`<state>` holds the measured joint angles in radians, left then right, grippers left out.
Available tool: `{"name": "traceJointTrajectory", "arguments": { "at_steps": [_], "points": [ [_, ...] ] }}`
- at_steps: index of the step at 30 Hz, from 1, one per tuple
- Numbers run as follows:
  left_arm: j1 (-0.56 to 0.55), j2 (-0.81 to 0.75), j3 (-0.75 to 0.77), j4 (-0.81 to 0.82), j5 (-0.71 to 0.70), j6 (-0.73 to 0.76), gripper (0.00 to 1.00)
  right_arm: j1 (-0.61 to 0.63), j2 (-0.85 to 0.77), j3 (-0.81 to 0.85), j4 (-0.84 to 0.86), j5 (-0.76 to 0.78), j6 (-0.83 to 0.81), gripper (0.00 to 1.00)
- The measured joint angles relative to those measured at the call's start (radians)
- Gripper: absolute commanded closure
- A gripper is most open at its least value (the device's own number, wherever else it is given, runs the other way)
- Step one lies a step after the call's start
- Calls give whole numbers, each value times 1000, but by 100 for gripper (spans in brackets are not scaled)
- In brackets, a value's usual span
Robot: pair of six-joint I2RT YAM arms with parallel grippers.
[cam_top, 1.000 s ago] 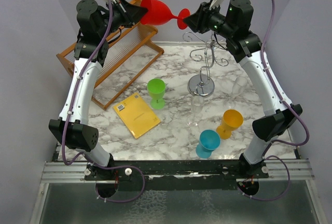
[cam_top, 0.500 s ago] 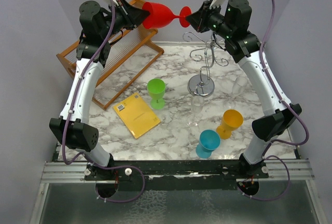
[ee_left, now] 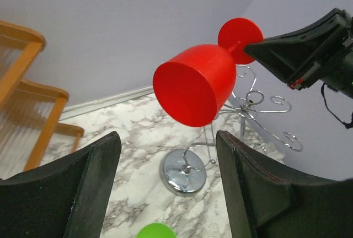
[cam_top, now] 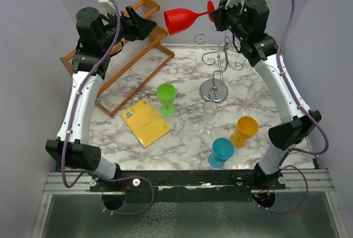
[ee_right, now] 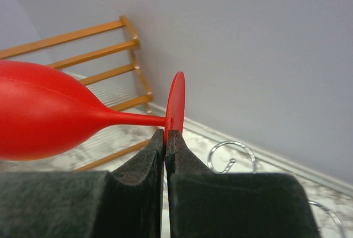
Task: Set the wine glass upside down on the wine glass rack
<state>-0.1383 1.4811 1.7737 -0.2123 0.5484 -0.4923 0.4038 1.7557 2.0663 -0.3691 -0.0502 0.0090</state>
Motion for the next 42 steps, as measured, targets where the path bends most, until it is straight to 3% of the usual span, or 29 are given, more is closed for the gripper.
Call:
{"name": "traceJointTrajectory", "arguments": {
  "at_steps": [9,21,42],
  "points": [
    [2,-94,-70,-85,-39,180,12,8,3,-5,51,114,-278,99],
    [2,-100,-108,-135,-75,286,11,32,32,-7,48,217,-569,99],
    [2,-103,-131,-133,-75,309,11,37,32,-72,-102,223,-758,99]
  ]
}}
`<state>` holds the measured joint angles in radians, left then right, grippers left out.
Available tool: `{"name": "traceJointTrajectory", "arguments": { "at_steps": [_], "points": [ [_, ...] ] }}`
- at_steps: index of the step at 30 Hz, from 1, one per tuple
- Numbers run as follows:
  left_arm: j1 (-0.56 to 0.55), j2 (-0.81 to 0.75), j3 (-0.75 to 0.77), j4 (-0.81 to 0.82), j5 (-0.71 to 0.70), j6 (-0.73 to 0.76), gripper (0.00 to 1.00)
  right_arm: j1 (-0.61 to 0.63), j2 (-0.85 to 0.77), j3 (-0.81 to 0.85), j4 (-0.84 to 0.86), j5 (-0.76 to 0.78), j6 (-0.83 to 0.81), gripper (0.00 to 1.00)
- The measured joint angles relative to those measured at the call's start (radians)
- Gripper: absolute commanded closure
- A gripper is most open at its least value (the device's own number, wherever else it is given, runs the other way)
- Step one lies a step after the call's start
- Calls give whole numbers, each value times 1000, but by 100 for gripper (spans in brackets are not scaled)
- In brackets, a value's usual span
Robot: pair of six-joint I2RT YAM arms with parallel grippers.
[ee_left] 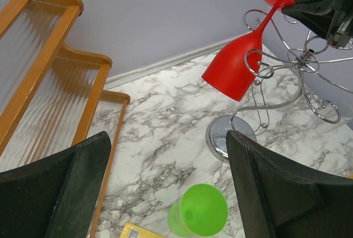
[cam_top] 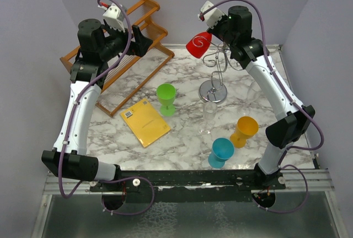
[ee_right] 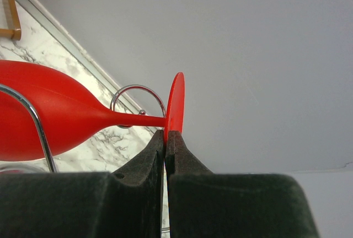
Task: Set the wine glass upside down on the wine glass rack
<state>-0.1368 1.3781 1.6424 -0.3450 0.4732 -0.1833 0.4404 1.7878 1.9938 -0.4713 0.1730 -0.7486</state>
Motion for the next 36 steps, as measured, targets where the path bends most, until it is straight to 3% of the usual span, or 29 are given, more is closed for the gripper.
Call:
{"name": "traceJointTrajectory", "arguments": {
  "at_steps": [21,36],
  "points": [
    [0,0,-14,0,0,20,11,5,1,0,-29,78,-133,99],
    [0,0,-15,0,0,22,11,5,95,82,10,152,-200,99]
  ]
}}
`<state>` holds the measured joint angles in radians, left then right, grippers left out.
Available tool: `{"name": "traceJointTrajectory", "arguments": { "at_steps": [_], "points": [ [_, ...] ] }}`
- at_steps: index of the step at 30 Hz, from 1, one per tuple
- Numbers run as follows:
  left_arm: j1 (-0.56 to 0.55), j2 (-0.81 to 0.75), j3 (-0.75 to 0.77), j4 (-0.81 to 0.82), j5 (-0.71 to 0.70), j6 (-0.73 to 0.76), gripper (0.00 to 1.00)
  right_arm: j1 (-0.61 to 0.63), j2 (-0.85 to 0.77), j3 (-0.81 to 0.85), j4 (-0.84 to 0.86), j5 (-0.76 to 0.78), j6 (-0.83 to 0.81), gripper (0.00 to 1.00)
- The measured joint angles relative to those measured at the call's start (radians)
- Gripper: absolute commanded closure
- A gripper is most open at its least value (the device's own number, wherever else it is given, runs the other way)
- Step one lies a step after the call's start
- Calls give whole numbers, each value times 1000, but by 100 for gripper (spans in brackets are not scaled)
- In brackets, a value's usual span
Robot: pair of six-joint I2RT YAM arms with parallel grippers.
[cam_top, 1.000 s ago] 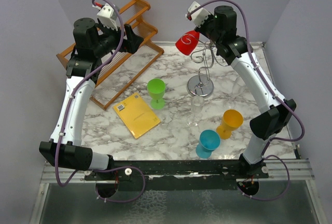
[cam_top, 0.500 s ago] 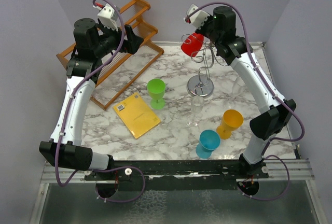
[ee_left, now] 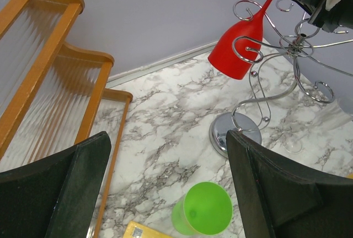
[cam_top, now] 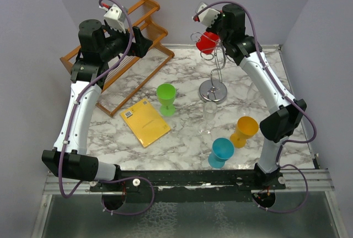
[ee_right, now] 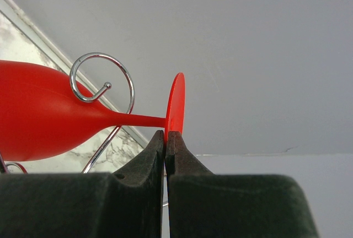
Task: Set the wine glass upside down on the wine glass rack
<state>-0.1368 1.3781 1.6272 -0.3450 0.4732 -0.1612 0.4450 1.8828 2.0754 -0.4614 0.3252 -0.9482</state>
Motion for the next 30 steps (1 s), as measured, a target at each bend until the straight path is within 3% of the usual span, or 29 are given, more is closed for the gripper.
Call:
{"name": "traceJointTrajectory", "arguments": {
  "at_steps": [30],
  "points": [
    [0,0,-3,0,0,11,11,12,20,27,-4,-41,-97,99]
  ]
}}
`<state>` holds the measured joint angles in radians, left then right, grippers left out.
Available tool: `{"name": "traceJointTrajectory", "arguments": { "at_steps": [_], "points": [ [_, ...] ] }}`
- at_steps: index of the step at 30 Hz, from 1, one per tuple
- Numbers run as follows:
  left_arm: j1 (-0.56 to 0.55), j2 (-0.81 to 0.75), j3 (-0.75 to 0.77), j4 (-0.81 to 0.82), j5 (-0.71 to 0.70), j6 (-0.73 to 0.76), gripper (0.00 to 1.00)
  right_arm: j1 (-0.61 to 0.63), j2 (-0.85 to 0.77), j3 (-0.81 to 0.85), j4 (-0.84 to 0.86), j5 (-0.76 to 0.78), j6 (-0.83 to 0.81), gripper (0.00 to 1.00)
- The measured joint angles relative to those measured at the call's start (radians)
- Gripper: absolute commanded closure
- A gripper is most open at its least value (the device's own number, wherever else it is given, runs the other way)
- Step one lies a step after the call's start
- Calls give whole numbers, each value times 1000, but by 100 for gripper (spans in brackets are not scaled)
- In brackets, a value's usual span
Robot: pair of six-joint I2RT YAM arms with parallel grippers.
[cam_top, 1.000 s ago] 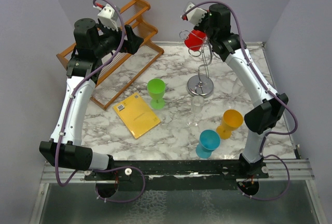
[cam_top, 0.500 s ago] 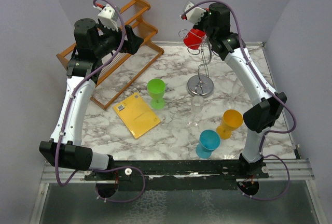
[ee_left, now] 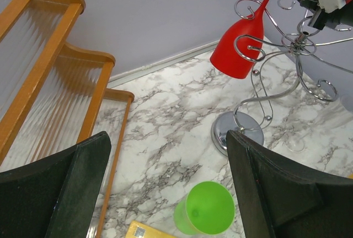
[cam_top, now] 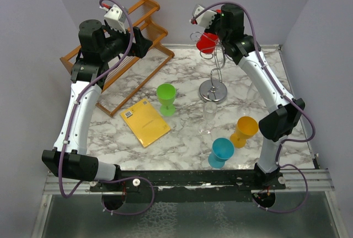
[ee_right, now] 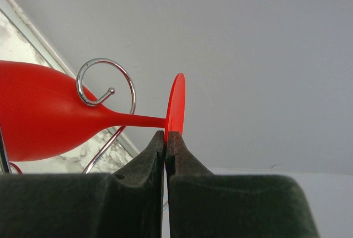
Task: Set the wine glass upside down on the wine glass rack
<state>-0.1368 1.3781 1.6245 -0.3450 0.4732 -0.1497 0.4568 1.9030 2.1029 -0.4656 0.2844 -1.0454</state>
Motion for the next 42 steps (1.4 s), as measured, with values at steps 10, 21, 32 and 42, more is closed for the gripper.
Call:
{"name": "traceJointTrajectory", "arguments": {
  "at_steps": [10,21,32,42],
  "points": [
    [0,-1,-5,0,0,0,11,0,-41,0,-79,8,2,99],
    [0,-4,-13,3,0,2,11,0,-42,19,-109,15,-8,99],
    [0,-13,-13,4,0,6,11,9,42,109,-125,31,-54,99],
    [0,-13,-14,4,0,8,11,31,54,118,-120,32,-71,99]
  ]
}}
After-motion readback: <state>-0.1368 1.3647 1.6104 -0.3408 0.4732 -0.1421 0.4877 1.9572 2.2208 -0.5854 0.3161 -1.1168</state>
